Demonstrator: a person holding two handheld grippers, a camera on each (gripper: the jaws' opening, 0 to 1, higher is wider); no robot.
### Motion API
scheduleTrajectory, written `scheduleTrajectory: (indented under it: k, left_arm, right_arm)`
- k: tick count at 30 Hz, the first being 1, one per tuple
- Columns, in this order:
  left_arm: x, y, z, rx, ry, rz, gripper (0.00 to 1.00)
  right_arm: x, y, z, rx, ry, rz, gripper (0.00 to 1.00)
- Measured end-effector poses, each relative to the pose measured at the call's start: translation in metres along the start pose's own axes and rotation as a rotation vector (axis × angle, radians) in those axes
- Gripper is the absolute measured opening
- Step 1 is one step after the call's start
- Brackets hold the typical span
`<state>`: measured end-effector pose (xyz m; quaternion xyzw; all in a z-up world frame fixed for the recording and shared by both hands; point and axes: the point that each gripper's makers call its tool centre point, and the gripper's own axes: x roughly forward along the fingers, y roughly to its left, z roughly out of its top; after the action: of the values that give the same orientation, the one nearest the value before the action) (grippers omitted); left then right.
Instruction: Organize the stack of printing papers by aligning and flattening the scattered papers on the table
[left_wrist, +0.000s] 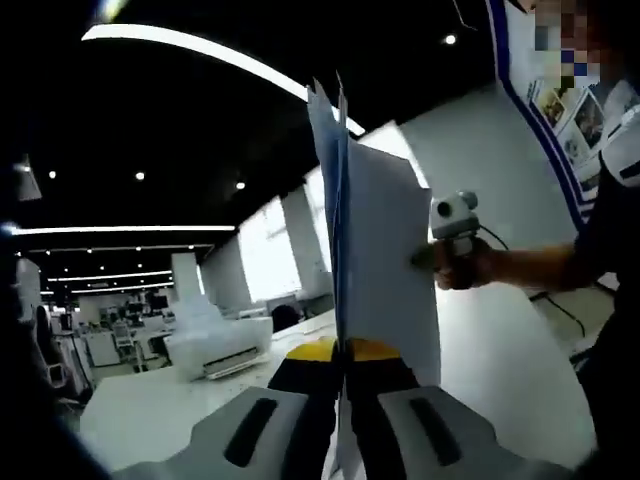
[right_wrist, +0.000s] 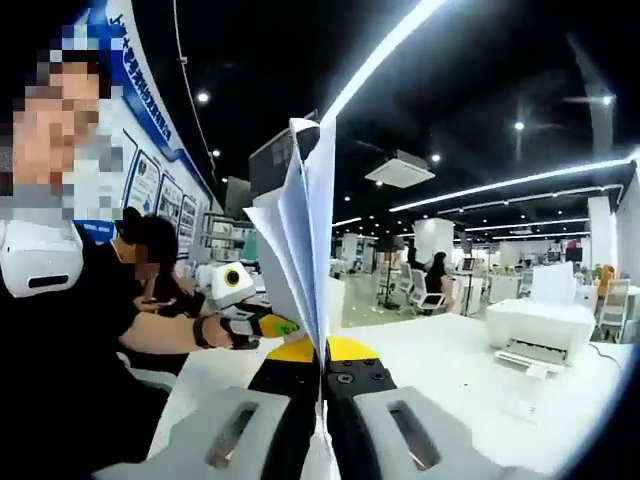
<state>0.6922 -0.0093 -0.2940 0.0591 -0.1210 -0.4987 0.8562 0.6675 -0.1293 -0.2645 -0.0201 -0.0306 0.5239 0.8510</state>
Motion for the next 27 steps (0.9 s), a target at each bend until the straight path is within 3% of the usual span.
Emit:
scheduleTrajectory:
  k: [3,5,9,18,27]
  left_arm:
    - [0.005,0.004,-0.013,-0.044,0.055,0.009,0.08]
    - [0.005,0.006,-0.019,-0.079,0.08,0.022,0.11]
    - [0.006,0.012,-0.022,-0.123,0.081,0.026,0.2]
    - [0.011,0.011,-0.005,-0.109,0.06,0.033,0.18]
    - [0.007,0.012,-0.024,-0.153,0.097,0.063,0.18]
  right_arm:
    - [0.001,-0.007,-0.01,0.028,0.022,-0.019,0.0]
    - [0.0,-0.008,-0.009,0.029,0.003,-0.026,0.0]
    - [0.0,-0.009,-0.009,0.012,-0.002,-0.034,0.06]
    - [0.004,-0.018,-0.015,0.027,0.024,-0.066,0.08]
    - [-0.006,-0.024,-0.019,0.043,0.02,-0.089,0.09]
